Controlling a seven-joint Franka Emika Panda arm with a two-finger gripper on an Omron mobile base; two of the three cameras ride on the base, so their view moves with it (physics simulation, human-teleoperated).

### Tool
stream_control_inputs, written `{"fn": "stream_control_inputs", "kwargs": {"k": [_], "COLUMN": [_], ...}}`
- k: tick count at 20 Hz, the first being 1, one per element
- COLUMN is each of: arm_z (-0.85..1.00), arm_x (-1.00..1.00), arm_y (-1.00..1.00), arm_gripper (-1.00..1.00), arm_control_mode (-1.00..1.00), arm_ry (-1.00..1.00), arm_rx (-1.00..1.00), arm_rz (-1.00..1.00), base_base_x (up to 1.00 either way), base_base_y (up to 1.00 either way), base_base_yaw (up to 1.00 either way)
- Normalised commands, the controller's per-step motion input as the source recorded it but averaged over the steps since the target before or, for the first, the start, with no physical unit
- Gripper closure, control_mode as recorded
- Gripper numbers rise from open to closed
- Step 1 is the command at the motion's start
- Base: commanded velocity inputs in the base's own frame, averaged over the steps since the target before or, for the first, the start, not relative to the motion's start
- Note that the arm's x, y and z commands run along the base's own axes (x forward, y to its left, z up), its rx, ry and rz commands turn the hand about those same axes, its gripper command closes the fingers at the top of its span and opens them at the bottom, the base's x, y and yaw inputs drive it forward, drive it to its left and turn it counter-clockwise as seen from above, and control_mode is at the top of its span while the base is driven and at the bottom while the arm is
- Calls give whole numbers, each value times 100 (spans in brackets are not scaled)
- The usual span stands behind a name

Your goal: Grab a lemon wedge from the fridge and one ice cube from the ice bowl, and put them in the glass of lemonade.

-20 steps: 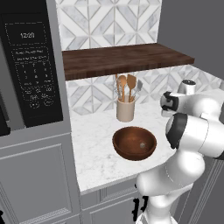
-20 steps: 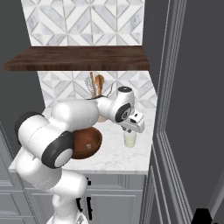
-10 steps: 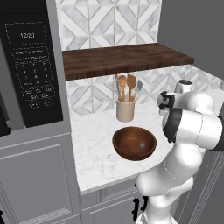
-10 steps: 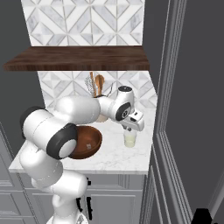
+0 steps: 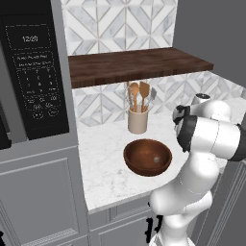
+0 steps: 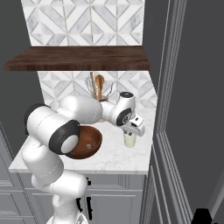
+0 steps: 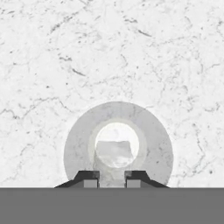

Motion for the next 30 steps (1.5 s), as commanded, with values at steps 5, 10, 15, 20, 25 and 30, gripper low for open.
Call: {"fn": "stream_control_inputs", "kwargs": {"k": [5, 10, 15, 20, 25, 30], "arm_z": [0, 9, 59, 15, 0, 32], "arm_x": [0, 0, -17, -53, -75, -55], "arm_y": [0, -3, -1, 12, 13, 28], "arm_gripper": [-100, -100, -100, -100, -100, -100], "arm_control_mode": [-100, -100, -100, -100, -100, -100], "arm_ry": [-1, 0, -12, -11, -4, -13], "arm_rx": [0, 0, 0, 1, 0, 3], "arm_rz": [0, 0, 0, 0, 1, 2], "base_base_x": [0, 0, 0, 0, 0, 0], "base_base_y": [0, 0, 0, 0, 0, 0], "base_base_yaw": [0, 0, 0, 0, 0, 0]}}
